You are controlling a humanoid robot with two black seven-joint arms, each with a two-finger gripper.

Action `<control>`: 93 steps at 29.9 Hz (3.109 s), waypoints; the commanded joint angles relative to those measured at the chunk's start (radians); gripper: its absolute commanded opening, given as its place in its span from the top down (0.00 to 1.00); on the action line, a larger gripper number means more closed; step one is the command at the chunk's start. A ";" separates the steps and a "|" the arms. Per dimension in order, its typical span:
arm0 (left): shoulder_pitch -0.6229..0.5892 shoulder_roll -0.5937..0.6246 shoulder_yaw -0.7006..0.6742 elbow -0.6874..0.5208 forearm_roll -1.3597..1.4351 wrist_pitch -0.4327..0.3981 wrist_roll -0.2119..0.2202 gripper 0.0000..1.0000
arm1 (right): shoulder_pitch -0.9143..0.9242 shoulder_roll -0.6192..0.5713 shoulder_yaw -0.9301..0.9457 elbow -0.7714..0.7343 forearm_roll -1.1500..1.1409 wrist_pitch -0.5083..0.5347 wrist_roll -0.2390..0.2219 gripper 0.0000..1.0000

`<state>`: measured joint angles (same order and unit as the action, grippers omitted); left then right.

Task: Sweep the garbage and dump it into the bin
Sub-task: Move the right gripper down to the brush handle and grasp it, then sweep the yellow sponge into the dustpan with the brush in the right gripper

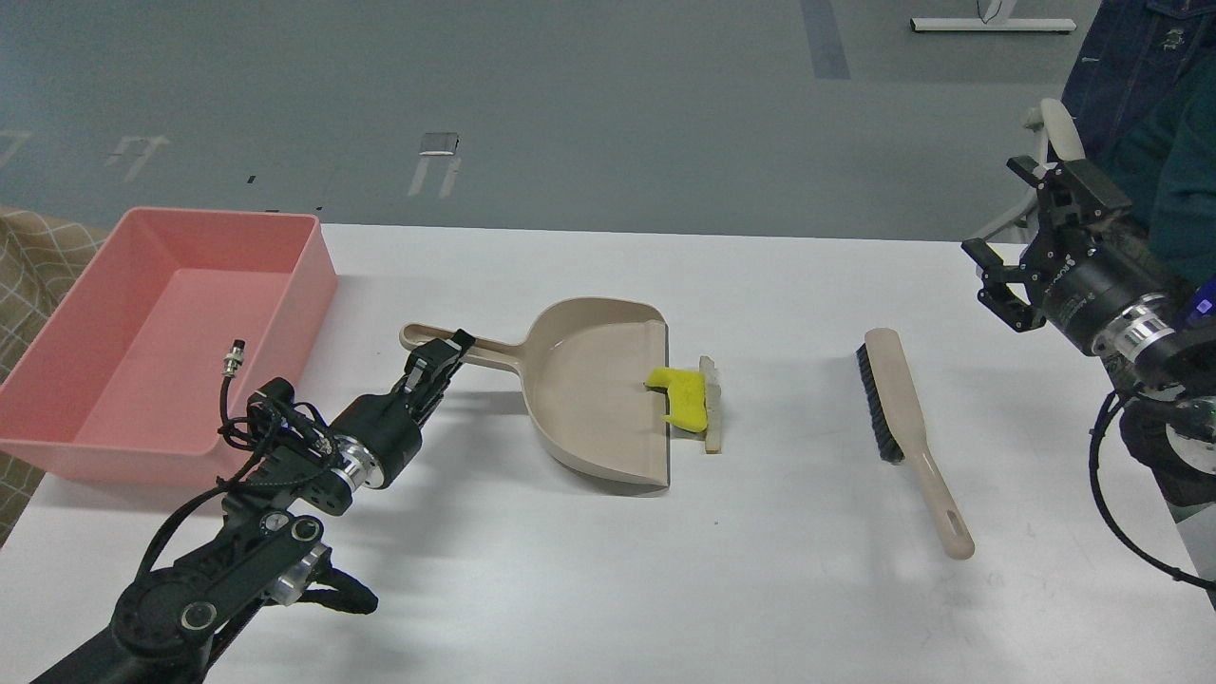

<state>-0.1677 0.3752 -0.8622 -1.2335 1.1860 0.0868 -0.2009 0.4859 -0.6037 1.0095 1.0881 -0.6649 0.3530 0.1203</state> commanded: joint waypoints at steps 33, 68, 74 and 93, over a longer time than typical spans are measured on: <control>-0.003 -0.001 0.000 -0.049 -0.006 -0.007 0.003 1.00 | -0.021 -0.550 -0.417 0.535 -0.587 0.067 -0.146 0.04; 0.002 0.001 0.000 -0.049 -0.009 -0.007 0.000 1.00 | -0.070 -0.363 -0.434 0.533 -0.677 0.066 -0.235 0.35; 0.000 0.008 0.000 -0.050 -0.009 -0.007 0.000 1.00 | -0.072 -0.361 -0.440 0.533 -0.676 0.067 -0.249 0.50; 0.005 0.027 0.002 -0.049 -0.009 -0.012 -0.005 1.00 | -0.064 -0.340 -0.433 0.564 -0.671 0.070 -0.263 1.00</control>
<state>-0.1646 0.3930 -0.8609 -1.2834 1.1759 0.0737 -0.2047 0.4203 -0.9463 0.5751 1.6384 -1.3365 0.4226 -0.1425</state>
